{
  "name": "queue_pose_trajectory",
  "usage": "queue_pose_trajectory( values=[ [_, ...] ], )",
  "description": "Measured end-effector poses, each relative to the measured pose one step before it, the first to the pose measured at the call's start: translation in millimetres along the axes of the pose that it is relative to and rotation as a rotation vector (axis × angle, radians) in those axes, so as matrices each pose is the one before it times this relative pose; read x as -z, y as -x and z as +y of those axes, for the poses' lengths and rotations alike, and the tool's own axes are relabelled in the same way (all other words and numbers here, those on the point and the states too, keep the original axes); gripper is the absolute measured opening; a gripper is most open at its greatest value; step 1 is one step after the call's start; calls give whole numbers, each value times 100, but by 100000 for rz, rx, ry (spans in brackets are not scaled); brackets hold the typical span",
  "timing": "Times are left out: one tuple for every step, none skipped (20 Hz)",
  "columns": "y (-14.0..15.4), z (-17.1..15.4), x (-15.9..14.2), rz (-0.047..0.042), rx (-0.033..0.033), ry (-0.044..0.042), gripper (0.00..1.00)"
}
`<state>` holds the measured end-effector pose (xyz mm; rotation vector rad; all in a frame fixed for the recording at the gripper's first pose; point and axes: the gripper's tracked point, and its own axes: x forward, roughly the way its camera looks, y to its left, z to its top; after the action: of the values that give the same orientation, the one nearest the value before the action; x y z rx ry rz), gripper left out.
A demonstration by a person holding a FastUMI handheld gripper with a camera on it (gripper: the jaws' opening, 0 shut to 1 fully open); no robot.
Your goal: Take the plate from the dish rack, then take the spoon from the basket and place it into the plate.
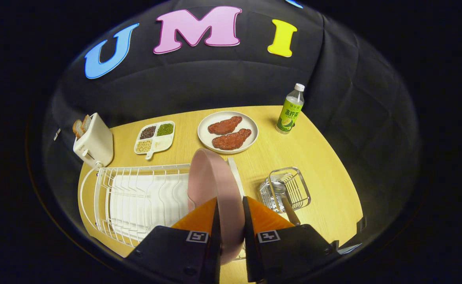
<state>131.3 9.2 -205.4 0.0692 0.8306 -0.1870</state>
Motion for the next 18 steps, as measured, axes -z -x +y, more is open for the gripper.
queue_pose_trajectory(
  values=[
    [148, 109, -54, -597, 622, 635, 29],
    [34, 102, -65, -961, 761, 378, 28],
    [51, 48, -79, -632, 882, -154, 28],
    [149, 53, -182, -799, 925, -95, 27],
    [99, 72, -118, -942, 832, 255, 26],
    [197, 75, -228, -1086, 769, 755, 26],
    [143, 79, -262, -1370, 975, 759, 26],
    [130, 74, -210, -991, 1406, 1492, 26],
    [316, 169, -414, -1612, 1197, 1748, 26],
    [240, 239, -560, -2014, 701, 1800, 26],
    [89, 269, -496, -1892, 884, 2187, 26],
    [189, 36, -384, -1470, 1175, 3185, 25],
    [379, 90, -371, -1579, 820, 2517, 26],
    [166, -164, -385, -1758, 1014, 2333, 26],
    [98, -338, -449, -2168, 1516, 2486, 26],
    [97, -512, -501, -2156, 1159, 2890, 26],
    [209, -383, -477, -2074, 898, 2893, 26],
    [156, -302, -187, -823, -8, 815, 26]
  ],
)
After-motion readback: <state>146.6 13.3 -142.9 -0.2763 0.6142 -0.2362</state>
